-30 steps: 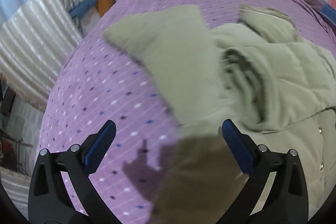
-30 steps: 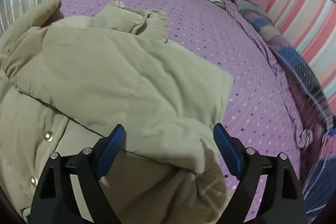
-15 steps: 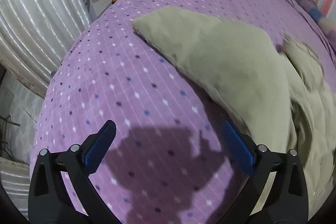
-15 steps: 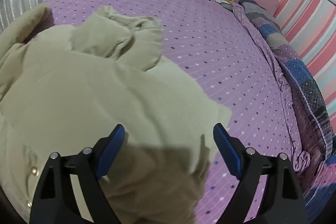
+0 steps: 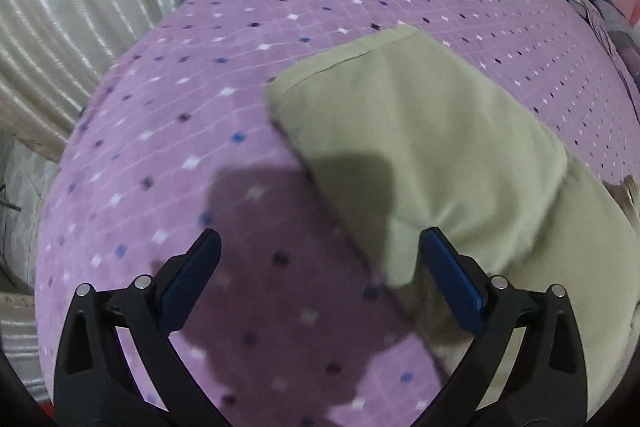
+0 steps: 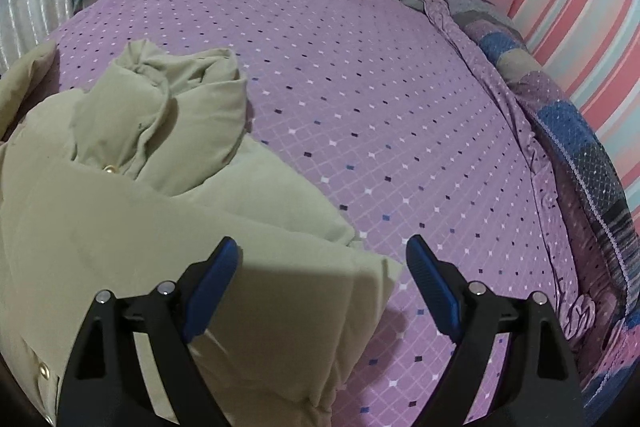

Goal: Fold large clothes

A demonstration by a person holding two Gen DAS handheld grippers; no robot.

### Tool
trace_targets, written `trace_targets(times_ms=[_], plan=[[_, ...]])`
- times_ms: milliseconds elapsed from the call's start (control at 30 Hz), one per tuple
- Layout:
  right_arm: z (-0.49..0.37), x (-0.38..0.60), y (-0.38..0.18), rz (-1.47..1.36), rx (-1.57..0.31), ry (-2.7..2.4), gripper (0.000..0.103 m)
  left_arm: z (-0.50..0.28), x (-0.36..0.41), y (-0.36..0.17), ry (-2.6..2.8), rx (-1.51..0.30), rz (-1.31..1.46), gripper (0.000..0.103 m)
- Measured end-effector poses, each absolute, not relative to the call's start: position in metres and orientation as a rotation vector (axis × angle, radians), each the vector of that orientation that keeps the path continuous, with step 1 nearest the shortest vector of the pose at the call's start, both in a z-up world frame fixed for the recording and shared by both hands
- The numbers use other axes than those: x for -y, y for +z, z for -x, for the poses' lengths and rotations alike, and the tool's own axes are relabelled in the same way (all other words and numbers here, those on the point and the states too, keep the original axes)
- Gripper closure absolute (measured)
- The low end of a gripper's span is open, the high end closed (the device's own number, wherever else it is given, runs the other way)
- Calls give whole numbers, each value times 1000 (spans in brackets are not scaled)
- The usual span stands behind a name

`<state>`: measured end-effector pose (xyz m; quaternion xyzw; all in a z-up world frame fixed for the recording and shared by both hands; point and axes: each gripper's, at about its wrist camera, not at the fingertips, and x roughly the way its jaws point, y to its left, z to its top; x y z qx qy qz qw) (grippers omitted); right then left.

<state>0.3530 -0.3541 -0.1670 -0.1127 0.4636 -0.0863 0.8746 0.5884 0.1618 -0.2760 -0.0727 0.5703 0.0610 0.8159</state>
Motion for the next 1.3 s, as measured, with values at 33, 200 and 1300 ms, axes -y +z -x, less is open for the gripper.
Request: trace_targets(times_ms=[33, 200, 1300], plan=[[-352, 356, -168, 217, -969, -178, 17, -593, -157, -279, 110, -1224, 143, 14], [-344, 353, -182, 185, -983, -169, 17, -605, -119, -273, -3, -1213, 42, 91], [-287, 379, -124, 152, -938, -268, 17, -400, 73, -16, -352, -891, -242, 97]])
